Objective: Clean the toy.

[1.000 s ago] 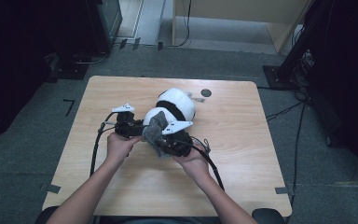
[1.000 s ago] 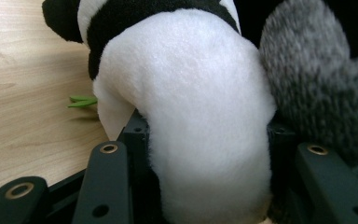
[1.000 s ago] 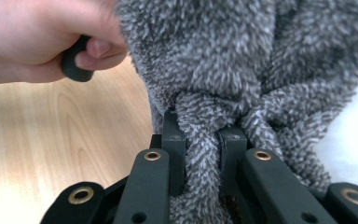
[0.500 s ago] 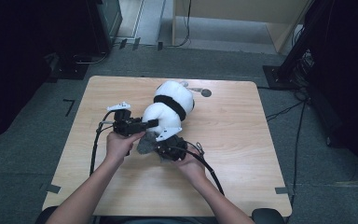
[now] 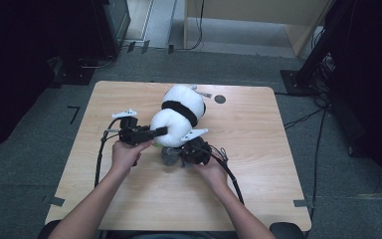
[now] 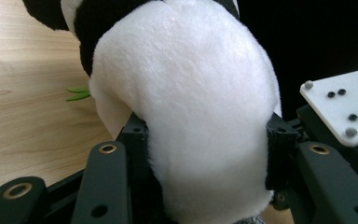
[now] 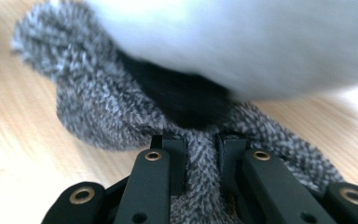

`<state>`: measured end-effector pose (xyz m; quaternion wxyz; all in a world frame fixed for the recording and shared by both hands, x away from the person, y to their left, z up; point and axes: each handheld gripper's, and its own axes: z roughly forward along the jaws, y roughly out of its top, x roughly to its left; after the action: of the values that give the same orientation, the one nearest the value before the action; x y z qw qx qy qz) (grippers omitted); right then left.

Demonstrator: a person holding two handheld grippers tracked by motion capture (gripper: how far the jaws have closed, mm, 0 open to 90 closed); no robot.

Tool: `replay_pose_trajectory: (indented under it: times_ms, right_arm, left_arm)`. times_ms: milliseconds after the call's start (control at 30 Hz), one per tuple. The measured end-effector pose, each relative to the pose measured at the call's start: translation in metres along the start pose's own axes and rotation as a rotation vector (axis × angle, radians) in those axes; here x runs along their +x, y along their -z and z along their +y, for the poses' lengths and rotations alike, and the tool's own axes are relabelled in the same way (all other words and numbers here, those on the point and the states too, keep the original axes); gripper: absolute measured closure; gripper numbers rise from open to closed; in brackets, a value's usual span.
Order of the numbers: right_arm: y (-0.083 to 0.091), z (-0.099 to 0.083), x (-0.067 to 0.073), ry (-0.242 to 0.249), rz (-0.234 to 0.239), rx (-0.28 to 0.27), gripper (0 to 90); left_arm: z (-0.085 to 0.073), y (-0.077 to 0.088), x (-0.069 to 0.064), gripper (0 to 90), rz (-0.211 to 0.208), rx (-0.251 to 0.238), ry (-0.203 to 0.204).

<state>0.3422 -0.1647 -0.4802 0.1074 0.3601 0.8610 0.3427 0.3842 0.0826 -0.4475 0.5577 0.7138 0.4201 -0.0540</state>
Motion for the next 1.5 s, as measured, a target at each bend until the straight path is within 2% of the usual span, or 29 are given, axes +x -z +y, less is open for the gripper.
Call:
replay_pose_trajectory:
  times_ms: [400, 567, 633, 667, 767, 833, 867, 900, 1000, 1067, 1133, 1200, 1300, 1333, 1367, 1433, 1500]
  right_arm:
    - [0.016, -0.005, -0.032, -0.109, -0.045, -0.018, 79.6]
    - [0.028, -0.010, -0.053, -0.206, -0.073, -0.031, 79.6]
    - [0.038, -0.009, -0.060, -0.239, -0.086, -0.060, 79.6]
    - [0.043, -0.009, -0.064, -0.255, -0.089, -0.083, 79.7]
    - [0.062, -0.008, -0.072, -0.301, -0.077, -0.165, 79.7]
    - [0.067, -0.007, -0.072, -0.305, -0.073, -0.186, 79.7]
    - [0.076, -0.002, -0.068, -0.295, -0.062, -0.220, 79.7]
    - [0.078, 0.001, -0.064, -0.278, -0.054, -0.229, 79.7]
    - [0.078, 0.010, -0.048, -0.231, -0.022, -0.236, 79.7]
    - [0.076, 0.017, -0.033, -0.183, 0.004, -0.241, 79.7]
    - [0.074, 0.022, -0.023, -0.162, 0.027, -0.241, 79.7]
    - [0.071, 0.026, -0.010, -0.135, 0.052, -0.235, 79.8]
    - [0.064, 0.030, 0.006, -0.106, 0.115, -0.226, 79.7]
    - [0.064, 0.030, 0.006, -0.106, 0.115, -0.226, 79.7]
    - [0.055, 0.032, 0.020, -0.069, 0.134, -0.206, 79.8]
    - [0.046, 0.032, 0.031, -0.028, 0.131, -0.187, 79.9]
    - [0.037, 0.029, 0.037, 0.007, 0.130, -0.183, 79.9]
  left_arm:
    - [0.001, 0.007, 0.005, 49.3, 0.000, -0.010, 0.005]
    - [0.001, 0.010, 0.008, 49.4, 0.012, -0.010, 0.000]
    - [0.001, 0.011, 0.008, 49.4, 0.017, -0.006, 0.001]
    - [0.000, 0.010, 0.009, 49.4, 0.031, 0.005, -0.012]
    - [-0.001, 0.008, 0.008, 49.3, 0.043, 0.020, -0.018]
    - [-0.002, 0.005, 0.008, 49.3, 0.048, 0.030, -0.017]
    - [-0.003, 0.002, 0.006, 49.2, 0.046, 0.041, -0.023]
    - [-0.003, 0.002, 0.006, 49.2, 0.046, 0.041, -0.023]
    - [-0.006, -0.004, 0.001, 49.1, 0.044, 0.047, -0.032]
    - [-0.007, -0.006, -0.001, 49.1, 0.039, 0.052, -0.033]
    - [-0.008, -0.007, -0.001, 49.2, 0.037, 0.052, -0.029]
    - [-0.008, -0.008, -0.001, 49.3, 0.040, 0.048, -0.017]
    - [-0.009, -0.009, -0.002, 49.3, 0.042, 0.043, -0.008]
    - [-0.009, -0.009, -0.002, 49.3, 0.042, 0.043, -0.008]
    - [-0.008, -0.008, -0.003, 49.4, 0.040, 0.039, -0.002]
    - [-0.008, -0.007, -0.004, 49.6, 0.053, 0.035, -0.009]
    - [-0.007, -0.006, -0.002, 49.6, 0.065, 0.031, 0.002]
